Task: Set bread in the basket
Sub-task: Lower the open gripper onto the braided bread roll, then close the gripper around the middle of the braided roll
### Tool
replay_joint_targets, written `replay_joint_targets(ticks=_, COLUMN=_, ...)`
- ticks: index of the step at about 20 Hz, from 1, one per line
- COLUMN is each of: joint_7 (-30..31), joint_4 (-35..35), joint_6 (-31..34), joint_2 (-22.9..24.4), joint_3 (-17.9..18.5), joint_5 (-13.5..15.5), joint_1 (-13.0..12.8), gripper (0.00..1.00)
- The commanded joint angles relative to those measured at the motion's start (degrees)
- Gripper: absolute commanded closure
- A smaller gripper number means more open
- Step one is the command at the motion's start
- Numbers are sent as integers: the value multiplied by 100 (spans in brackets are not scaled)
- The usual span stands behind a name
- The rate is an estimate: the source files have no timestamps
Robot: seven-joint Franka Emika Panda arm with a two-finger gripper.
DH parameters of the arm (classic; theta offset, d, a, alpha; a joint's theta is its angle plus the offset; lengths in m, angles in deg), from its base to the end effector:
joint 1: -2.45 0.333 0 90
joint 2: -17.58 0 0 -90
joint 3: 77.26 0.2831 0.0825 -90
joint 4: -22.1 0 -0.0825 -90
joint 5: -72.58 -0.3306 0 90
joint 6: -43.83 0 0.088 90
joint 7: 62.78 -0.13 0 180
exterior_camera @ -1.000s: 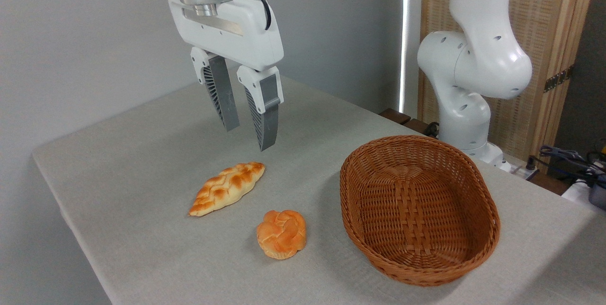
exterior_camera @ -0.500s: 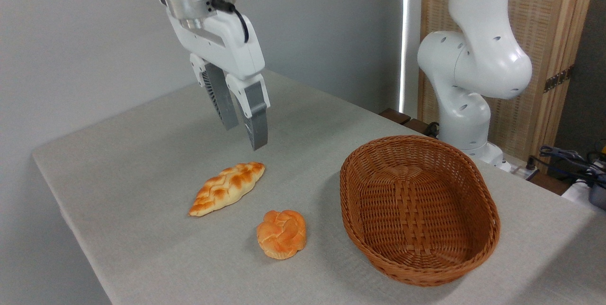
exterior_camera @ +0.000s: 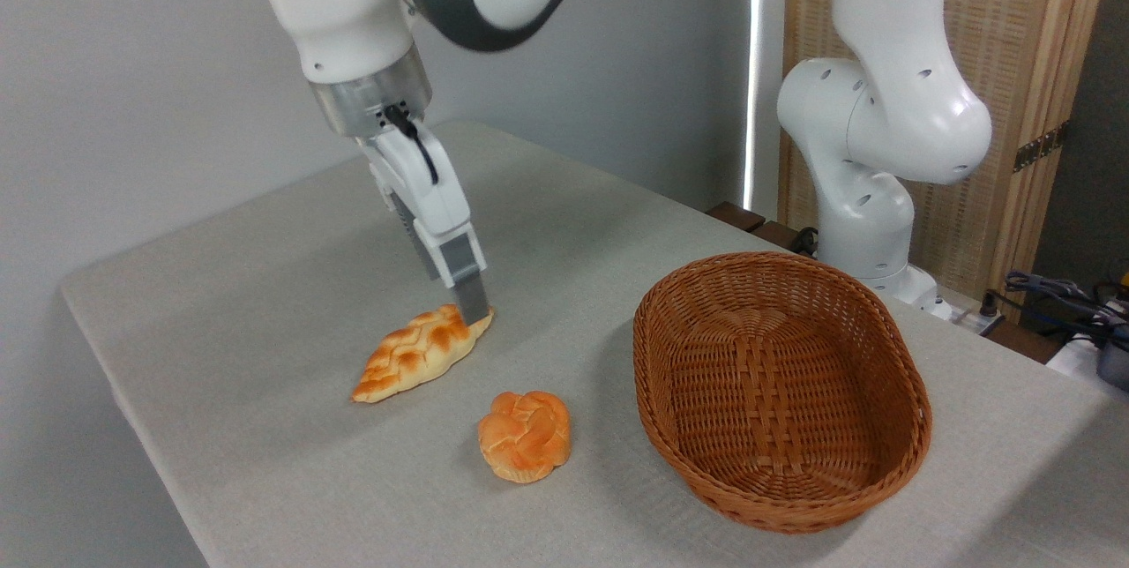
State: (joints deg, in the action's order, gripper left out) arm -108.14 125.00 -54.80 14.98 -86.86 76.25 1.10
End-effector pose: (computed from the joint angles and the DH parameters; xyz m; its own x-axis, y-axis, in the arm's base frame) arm 0.4972 -0.1026 0.4642 0.5633 -0.8255 -0.0346 -0.8160 -0.5624 0.1336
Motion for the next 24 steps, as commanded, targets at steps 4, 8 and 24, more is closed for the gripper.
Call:
replay_joint_targets(ticks=4, joint_7=115, joint_4=608, joint_6=-683, joint_2=119, joint_3=-253, joint_5=783, joint_1=126, gripper=0)
replay_joint_targets(ticks=8, joint_7=141, joint_4=976, joint_6=-1324, joint_2=101, joint_3=-454, joint_5=872, joint_1=126, gripper=0)
replay_joint_targets(ticks=24, joint_7=62, joint_4=1399, joint_6=-2072, joint_2=-74, joint_3=-745, joint_5=415, joint_1=117, gripper=4)
